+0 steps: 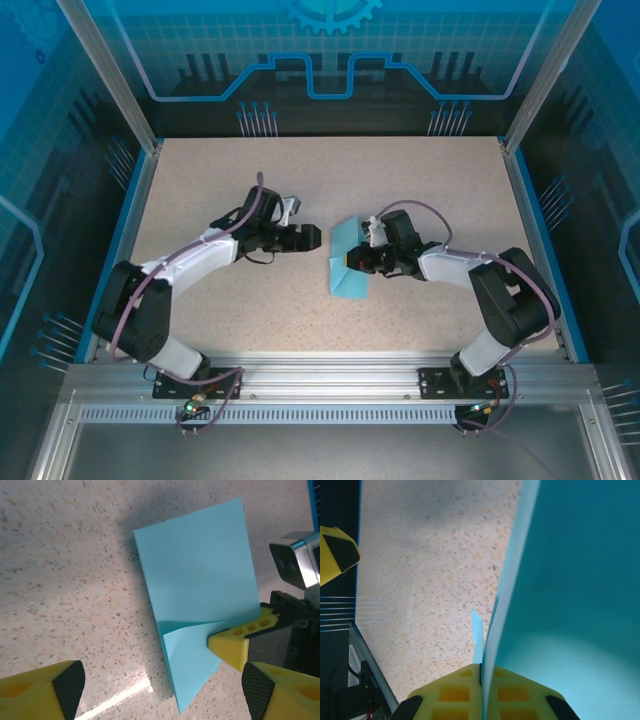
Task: Fold a paper plane with a square sheet of paper (fold left side to right side)
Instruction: Turn over the paper at the center of the table.
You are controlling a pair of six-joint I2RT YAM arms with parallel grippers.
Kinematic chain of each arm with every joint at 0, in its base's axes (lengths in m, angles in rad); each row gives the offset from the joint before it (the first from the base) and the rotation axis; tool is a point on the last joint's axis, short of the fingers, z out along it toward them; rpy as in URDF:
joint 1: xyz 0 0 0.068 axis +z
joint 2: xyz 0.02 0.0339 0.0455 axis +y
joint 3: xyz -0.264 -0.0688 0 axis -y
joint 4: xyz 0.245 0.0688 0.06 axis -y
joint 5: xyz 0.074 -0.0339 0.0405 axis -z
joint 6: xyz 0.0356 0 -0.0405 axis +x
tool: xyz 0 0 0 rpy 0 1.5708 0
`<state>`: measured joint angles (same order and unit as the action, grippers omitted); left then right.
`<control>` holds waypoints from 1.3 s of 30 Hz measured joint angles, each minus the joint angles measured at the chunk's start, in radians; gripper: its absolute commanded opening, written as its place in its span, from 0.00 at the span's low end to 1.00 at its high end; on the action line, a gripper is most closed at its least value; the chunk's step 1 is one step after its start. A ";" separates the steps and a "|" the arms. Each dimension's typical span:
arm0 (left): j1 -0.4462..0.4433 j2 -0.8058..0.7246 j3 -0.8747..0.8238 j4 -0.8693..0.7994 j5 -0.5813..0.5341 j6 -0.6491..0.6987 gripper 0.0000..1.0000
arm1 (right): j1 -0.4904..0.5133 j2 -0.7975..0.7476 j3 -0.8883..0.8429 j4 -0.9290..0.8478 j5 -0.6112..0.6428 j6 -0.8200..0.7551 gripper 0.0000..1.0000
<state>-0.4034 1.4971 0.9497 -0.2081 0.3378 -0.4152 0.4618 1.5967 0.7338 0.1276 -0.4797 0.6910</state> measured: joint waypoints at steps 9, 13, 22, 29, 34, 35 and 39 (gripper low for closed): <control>0.083 -0.188 -0.109 0.150 0.065 -0.082 0.99 | -0.099 -0.169 0.002 -0.014 -0.019 -0.071 0.04; 0.094 -0.231 -0.117 0.223 0.138 -0.114 0.99 | -0.171 -0.245 0.014 -0.014 -0.063 -0.096 0.04; 0.095 -0.247 -0.117 0.396 0.333 -0.193 0.99 | -0.258 -0.350 0.072 0.045 -0.213 -0.127 0.05; 0.082 -0.246 -0.100 0.501 0.436 -0.240 0.99 | -0.256 -0.362 0.081 0.158 -0.325 -0.120 0.04; 0.036 -0.214 -0.048 0.535 0.468 -0.241 0.99 | -0.208 -0.362 0.103 0.201 -0.368 -0.120 0.04; 0.026 -0.205 -0.037 0.537 0.472 -0.241 0.99 | -0.192 -0.362 0.109 0.209 -0.375 -0.120 0.04; -0.003 -0.179 -0.019 0.546 0.480 -0.241 0.99 | -0.141 -0.362 0.148 0.237 -0.396 -0.119 0.04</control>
<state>-0.4061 1.3186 0.9310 0.3382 0.8181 -0.6563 0.3210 1.2343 0.8814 0.3649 -0.8757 0.5724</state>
